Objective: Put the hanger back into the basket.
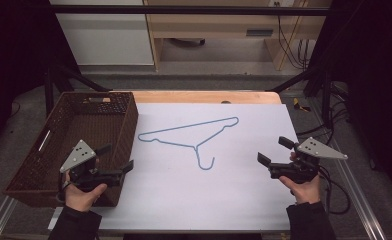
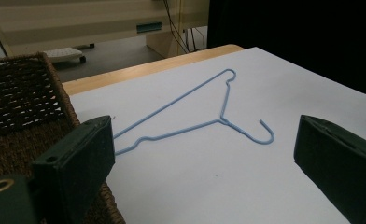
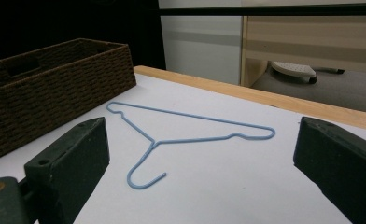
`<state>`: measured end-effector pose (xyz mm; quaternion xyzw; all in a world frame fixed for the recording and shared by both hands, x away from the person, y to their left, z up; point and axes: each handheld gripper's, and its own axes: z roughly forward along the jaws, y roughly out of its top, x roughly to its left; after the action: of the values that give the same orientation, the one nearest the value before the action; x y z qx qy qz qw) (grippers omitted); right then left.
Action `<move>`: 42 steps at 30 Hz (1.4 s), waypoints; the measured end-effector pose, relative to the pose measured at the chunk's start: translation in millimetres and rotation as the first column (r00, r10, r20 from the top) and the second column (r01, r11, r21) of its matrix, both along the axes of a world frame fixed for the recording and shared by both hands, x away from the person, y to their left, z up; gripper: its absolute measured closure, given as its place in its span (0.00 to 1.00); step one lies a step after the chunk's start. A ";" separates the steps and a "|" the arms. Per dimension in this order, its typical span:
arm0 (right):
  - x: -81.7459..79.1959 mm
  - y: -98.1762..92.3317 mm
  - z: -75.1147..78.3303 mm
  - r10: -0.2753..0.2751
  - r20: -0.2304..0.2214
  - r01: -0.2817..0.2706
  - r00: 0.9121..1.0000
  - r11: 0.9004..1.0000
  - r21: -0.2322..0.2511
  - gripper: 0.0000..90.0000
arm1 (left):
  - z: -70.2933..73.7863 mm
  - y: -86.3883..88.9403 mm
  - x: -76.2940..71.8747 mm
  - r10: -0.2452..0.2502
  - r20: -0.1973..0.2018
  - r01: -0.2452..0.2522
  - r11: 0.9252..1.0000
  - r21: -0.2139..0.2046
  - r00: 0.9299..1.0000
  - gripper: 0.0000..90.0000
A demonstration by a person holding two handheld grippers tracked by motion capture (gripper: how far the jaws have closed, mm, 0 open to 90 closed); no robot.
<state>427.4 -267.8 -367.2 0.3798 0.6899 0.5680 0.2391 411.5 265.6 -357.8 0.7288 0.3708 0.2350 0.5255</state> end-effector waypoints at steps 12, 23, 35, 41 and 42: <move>0.8 2.0 -1.5 0.006 -0.008 -0.006 1.000 1.000 -0.013 0.04 | 6.6 -9.3 -0.4 -0.031 0.011 0.030 0.999 0.031 0.999 0.06; 1.8 6.6 -3.1 0.012 -0.024 -0.012 1.000 0.999 -0.034 0.04 | 18.7 -14.0 8.4 -0.067 0.016 0.066 0.996 0.067 0.998 0.06; 0.5 4.9 -1.3 0.002 -0.017 -0.003 1.000 1.000 -0.028 0.04 | 25.3 -48.2 33.9 -0.126 -0.038 0.130 0.979 0.160 0.991 0.06; -0.3 3.4 -0.5 0.000 -0.014 -0.001 1.000 1.000 -0.026 0.04 | 23.8 -71.4 49.3 -0.147 -0.075 0.160 0.968 0.196 0.986 0.07; -0.5 3.2 -0.4 0.000 -0.014 -0.001 1.000 1.000 -0.024 0.04 | 22.8 -75.3 52.3 -0.151 -0.083 0.165 0.966 0.200 0.985 0.07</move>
<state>426.8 -264.7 -367.5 0.3808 0.6983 0.5572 0.2385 463.8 190.2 -335.0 0.8140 0.3026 0.2047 0.4516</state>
